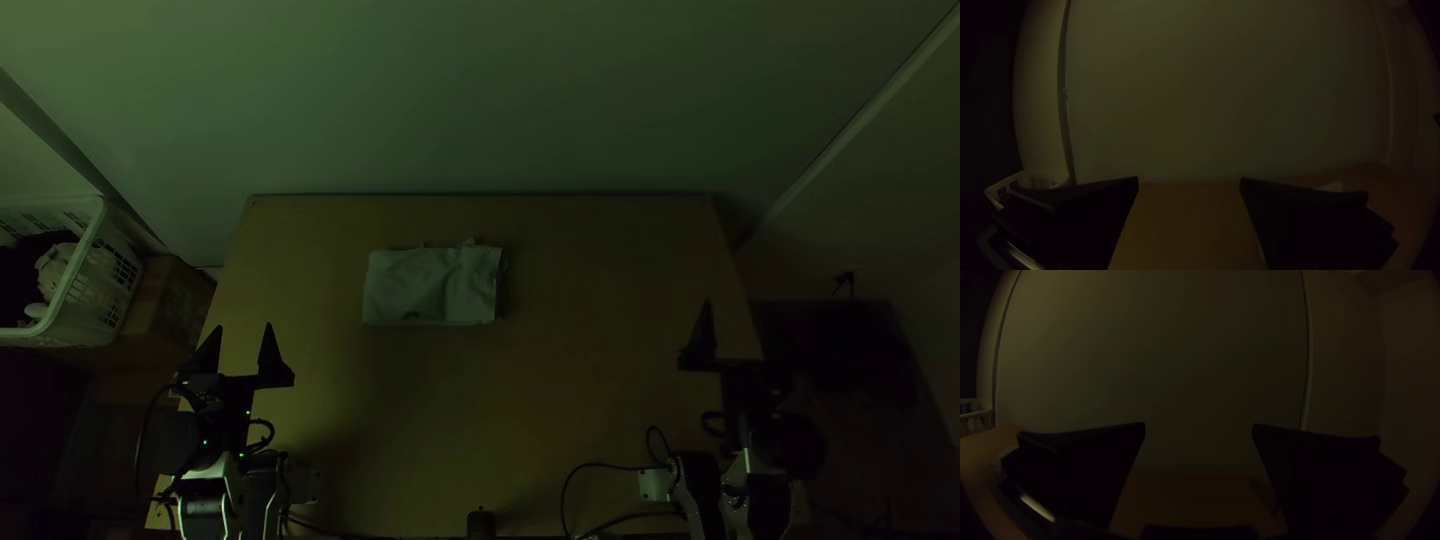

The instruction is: Fold the t-shirt

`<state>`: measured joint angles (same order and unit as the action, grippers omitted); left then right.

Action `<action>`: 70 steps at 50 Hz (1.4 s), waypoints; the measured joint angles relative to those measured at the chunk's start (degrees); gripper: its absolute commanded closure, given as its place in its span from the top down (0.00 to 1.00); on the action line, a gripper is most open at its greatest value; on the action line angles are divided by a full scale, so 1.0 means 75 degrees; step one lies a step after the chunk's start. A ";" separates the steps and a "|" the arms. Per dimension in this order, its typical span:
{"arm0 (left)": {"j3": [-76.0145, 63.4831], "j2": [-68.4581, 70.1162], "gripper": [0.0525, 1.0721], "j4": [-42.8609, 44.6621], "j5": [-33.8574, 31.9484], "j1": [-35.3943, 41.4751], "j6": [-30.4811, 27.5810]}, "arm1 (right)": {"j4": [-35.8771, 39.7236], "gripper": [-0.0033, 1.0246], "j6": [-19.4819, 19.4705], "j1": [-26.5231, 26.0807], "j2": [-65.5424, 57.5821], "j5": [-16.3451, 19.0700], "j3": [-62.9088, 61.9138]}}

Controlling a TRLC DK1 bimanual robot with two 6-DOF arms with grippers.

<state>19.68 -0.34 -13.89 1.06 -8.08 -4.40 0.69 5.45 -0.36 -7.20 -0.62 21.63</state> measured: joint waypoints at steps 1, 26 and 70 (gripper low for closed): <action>-0.0087 0.0000 0.95 0.0137 0.0003 -0.0023 -0.0009 | -0.0006 0.95 0.0023 0.0026 0.0090 -0.0003 -0.0117; -0.2104 0.0003 0.95 0.1594 0.0026 -0.0061 -0.0286 | -0.0699 0.95 0.0096 -0.0079 0.0956 -0.0003 -0.2626; -0.2180 0.0003 0.95 0.1786 -0.0085 -0.0254 -0.0373 | -0.0364 0.95 -0.0119 -0.0283 0.0962 -0.0061 -0.2734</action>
